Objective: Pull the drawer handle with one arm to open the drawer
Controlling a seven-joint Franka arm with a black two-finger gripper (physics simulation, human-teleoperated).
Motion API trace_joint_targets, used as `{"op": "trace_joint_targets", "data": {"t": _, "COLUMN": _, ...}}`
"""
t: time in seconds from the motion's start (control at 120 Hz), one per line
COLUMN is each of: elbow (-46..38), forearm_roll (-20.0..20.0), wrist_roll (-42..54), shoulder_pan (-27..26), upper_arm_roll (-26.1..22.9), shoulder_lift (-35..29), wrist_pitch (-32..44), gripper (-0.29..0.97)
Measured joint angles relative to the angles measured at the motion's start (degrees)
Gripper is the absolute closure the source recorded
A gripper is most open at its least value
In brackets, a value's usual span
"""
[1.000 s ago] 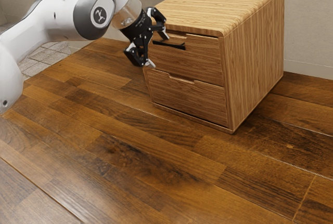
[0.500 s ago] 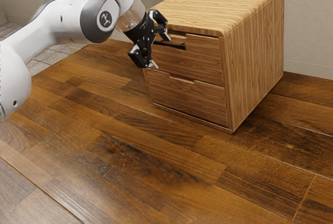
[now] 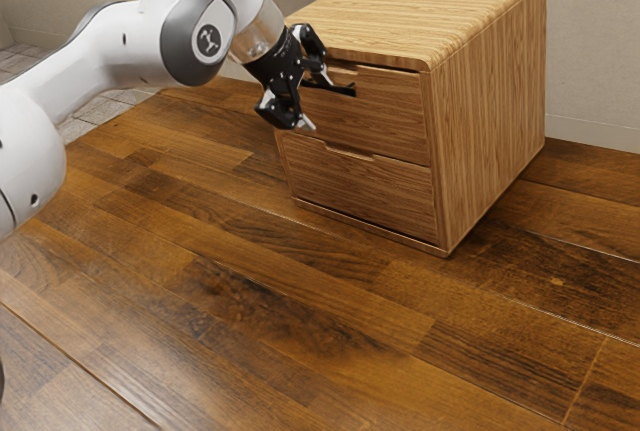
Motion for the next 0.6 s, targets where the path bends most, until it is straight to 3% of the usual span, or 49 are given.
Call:
{"op": "trace_joint_targets", "data": {"t": 0.217, "elbow": -0.3, "forearm_roll": -0.5, "wrist_roll": -0.3, "shoulder_pan": -0.1, "upper_arm_roll": 0.2, "shoulder_lift": -0.5, "wrist_pitch": -1.3, "gripper": 0.37}}
{"op": "trace_joint_targets", "data": {"t": 0.425, "elbow": -1.2, "forearm_roll": -0.6, "wrist_roll": -0.5, "shoulder_pan": -0.2, "upper_arm_roll": 0.5, "shoulder_lift": -2.5, "wrist_pitch": -3.1, "gripper": 0.64}}
{"op": "trace_joint_targets", "data": {"t": 0.6, "elbow": -5.2, "forearm_roll": -0.6, "wrist_roll": -0.7, "shoulder_pan": -0.5, "upper_arm_roll": 0.9, "shoulder_lift": -5.9, "wrist_pitch": -3.9, "gripper": 0.73}}
